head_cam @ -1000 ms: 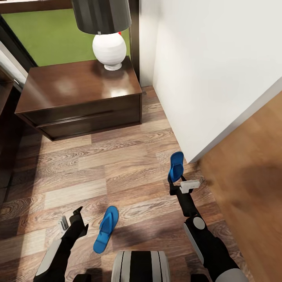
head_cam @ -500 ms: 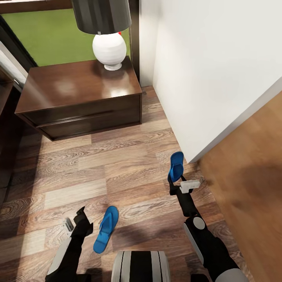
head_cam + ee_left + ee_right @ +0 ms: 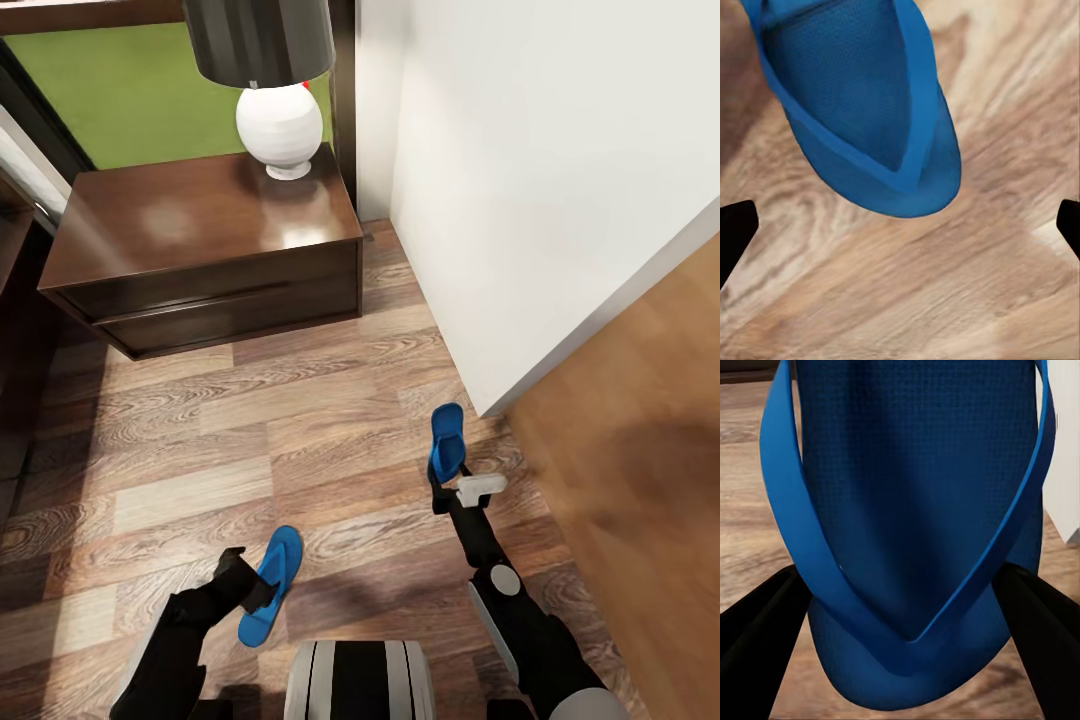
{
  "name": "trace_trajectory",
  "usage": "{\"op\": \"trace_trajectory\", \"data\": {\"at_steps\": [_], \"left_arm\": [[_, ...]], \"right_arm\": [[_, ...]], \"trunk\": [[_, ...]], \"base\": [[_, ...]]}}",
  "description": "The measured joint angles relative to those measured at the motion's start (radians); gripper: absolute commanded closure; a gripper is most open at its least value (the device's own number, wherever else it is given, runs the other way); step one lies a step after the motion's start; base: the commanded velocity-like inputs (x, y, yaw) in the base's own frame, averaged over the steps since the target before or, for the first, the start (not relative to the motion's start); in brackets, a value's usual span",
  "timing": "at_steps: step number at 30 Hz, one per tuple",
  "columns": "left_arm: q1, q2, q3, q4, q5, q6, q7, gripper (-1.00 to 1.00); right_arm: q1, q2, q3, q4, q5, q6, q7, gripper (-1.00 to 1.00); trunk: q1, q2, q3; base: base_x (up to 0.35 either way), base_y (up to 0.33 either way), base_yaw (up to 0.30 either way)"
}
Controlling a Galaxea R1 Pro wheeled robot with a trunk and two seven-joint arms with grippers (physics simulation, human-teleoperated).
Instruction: In the bedroom, move the book from the bed onto either nightstand, and place the two sandals side by side next to the bed.
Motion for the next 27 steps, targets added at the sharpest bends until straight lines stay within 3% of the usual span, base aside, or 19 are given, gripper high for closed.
{"op": "trace_trajectory", "data": {"at_steps": [5, 11, 20, 24, 27], "left_arm": [[0.0, 0.0, -0.026, -0.005, 0.102, -0.018, 0.018, -1.0], [0.0, 0.0, -0.048, -0.005, 0.183, -0.02, 0.011, -1.0], [-0.001, 0.0, -0.053, -0.003, 0.183, -0.026, 0.004, -1.0], [-0.007, 0.0, -0.056, -0.017, 0.184, -0.087, 0.005, -1.0], [-0.009, 0.0, -0.079, -0.063, 0.184, -0.112, 0.007, -1.0]], "right_arm": [[0.0, 0.0, 0.001, 0.006, 0.001, 0.0, 0.0, 1.0], [0.0, 0.0, 0.001, 0.006, 0.002, 0.0, 0.0, 1.0], [0.0, 0.0, 0.002, 0.007, 0.002, 0.0, 0.0, 1.0], [0.0, 0.0, 0.002, 0.007, 0.002, 0.0, 0.0, 1.0], [-0.001, 0.0, 0.002, 0.008, 0.002, 0.0, 0.0, 1.0]], "trunk": [[0.0, 0.0, 0.0], [0.0, 0.0, 0.0], [0.0, 0.0, 0.0], [0.0, 0.0, 0.0], [0.0, 0.0, 0.0]], "base": [[0.0, 0.0, 0.0], [0.0, 0.0, 0.0], [0.0, 0.0, 0.0], [0.0, 0.0, 0.0], [0.0, 0.0, 0.0]]}}
